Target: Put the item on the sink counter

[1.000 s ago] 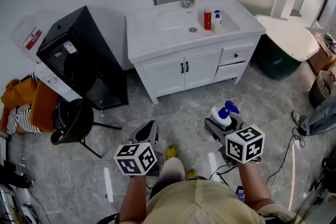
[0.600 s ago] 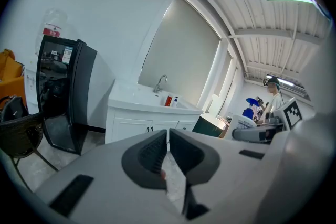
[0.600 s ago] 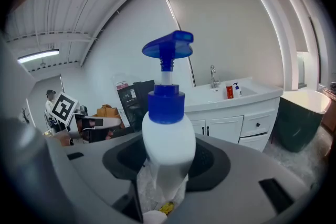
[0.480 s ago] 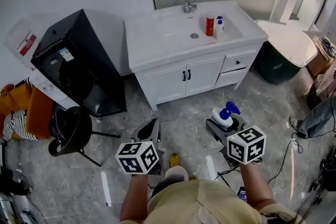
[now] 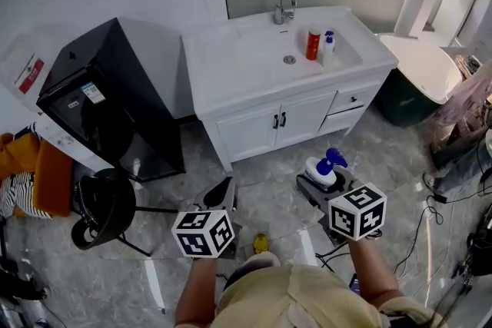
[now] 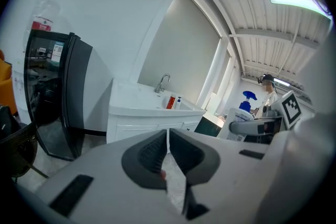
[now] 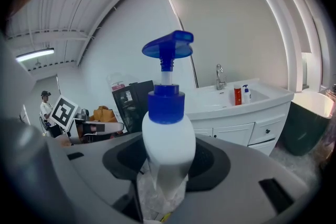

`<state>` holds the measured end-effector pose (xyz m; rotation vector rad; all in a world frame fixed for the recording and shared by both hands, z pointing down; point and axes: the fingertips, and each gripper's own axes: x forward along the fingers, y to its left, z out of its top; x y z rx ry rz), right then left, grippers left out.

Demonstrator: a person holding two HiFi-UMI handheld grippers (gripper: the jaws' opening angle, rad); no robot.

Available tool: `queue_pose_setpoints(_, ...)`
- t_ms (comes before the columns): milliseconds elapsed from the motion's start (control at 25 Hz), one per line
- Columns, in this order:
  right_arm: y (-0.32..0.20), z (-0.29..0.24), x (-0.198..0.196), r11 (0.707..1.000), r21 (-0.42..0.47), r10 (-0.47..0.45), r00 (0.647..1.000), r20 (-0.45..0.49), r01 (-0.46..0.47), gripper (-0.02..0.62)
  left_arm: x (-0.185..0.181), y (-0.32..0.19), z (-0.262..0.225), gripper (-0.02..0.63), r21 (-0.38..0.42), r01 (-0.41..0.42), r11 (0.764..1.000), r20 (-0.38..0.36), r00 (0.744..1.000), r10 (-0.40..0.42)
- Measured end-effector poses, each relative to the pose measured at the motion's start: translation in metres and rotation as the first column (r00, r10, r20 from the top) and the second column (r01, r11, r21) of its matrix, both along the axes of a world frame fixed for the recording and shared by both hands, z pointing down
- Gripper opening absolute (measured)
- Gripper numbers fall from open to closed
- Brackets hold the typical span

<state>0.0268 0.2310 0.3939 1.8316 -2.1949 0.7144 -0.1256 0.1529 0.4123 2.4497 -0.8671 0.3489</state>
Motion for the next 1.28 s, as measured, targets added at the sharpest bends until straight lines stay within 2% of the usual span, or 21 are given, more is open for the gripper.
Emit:
queue_pose_setpoints(360,-0.040,-0.002,-0.009,1.000,-0.008,0.022,1.000,-0.013,-0.022,0.216,-0.008,-0.044,0.000,0.048,0.005,-0.024,1.000,-0.001,1.000,0.024)
queue_pose_setpoints(800,-0.071,-0.010,-0.012,1.000,0.003,0.019,0.999,-0.038,-0.019,0.216,-0.003,-0.073,0.002,0.048,-0.005,-0.030,1.000,-0.016,0.999,0.029)
queue_pose_setpoints(1120,-0.104,-0.003,0.004,1.000,0.002,-0.002,0.999,-0.040,0.002,0.216,0.011,-0.102,0.004,0.048,-0.003,-0.007,1.000,-0.005,1.000,0.007)
queue_pose_setpoints(1280,-0.126,-0.003,0.021,1.000,0.005,-0.029,0.998,-0.050,0.029,0.216,0.029,-0.124,0.003,0.049,0.008,0.009,1.000,0.000,1.000,-0.009)
